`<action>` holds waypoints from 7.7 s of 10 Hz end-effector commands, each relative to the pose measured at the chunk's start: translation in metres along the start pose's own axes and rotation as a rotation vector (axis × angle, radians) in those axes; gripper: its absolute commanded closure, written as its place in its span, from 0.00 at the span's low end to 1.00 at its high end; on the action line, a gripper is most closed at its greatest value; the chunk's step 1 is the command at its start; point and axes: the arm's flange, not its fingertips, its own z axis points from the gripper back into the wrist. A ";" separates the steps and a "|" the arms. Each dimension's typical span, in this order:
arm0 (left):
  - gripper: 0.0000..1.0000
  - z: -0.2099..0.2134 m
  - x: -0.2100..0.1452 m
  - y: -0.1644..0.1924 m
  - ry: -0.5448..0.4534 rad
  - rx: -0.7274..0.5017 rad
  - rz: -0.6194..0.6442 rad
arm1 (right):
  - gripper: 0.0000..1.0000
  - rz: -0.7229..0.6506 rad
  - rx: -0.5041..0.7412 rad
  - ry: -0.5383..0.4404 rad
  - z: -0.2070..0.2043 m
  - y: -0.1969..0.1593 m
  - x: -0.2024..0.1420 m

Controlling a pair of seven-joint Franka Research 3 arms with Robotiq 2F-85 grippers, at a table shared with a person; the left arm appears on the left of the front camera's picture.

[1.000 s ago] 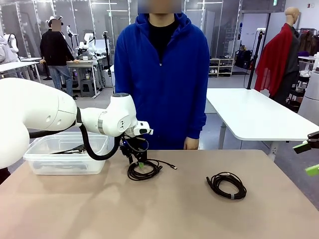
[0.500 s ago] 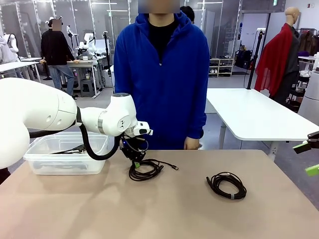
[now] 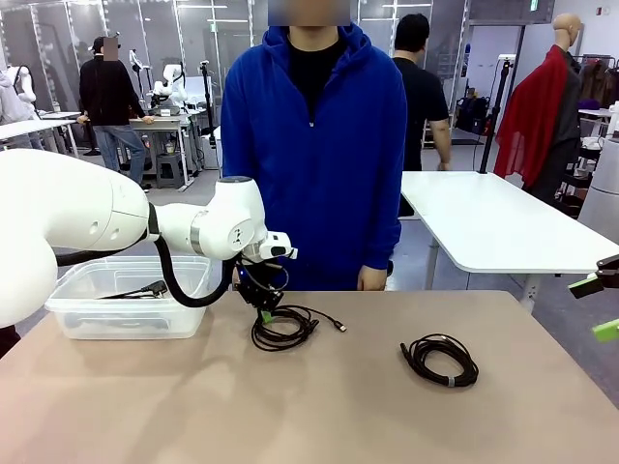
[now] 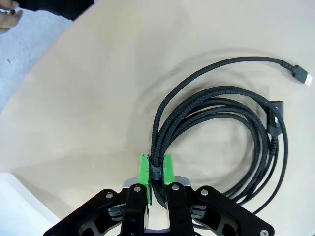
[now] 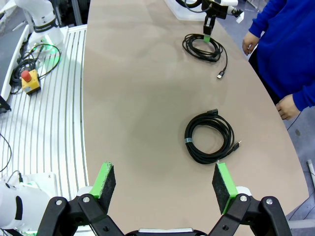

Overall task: Organize and store the cables.
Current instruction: Place the USB Extension Cable into the Organizing box.

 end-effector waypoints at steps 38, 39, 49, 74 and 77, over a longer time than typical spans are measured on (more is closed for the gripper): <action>0.92 0.103 -0.171 0.215 -0.047 0.032 0.756 | 0.00 0.003 0.000 -0.008 -0.001 0.001 -0.001; 0.92 0.097 -0.174 0.215 -0.040 0.031 0.762 | 0.00 0.003 0.000 -0.008 -0.001 0.001 -0.001; 0.00 0.118 -0.187 0.204 -0.047 0.064 0.750 | 0.00 0.003 0.000 -0.008 -0.001 0.001 -0.001; 0.00 0.123 -0.178 0.207 -0.054 0.052 0.728 | 0.00 0.003 0.000 -0.008 -0.001 0.001 -0.001; 0.00 0.123 -0.178 0.207 -0.054 0.052 0.728 | 0.00 0.003 0.000 -0.008 -0.001 0.001 -0.001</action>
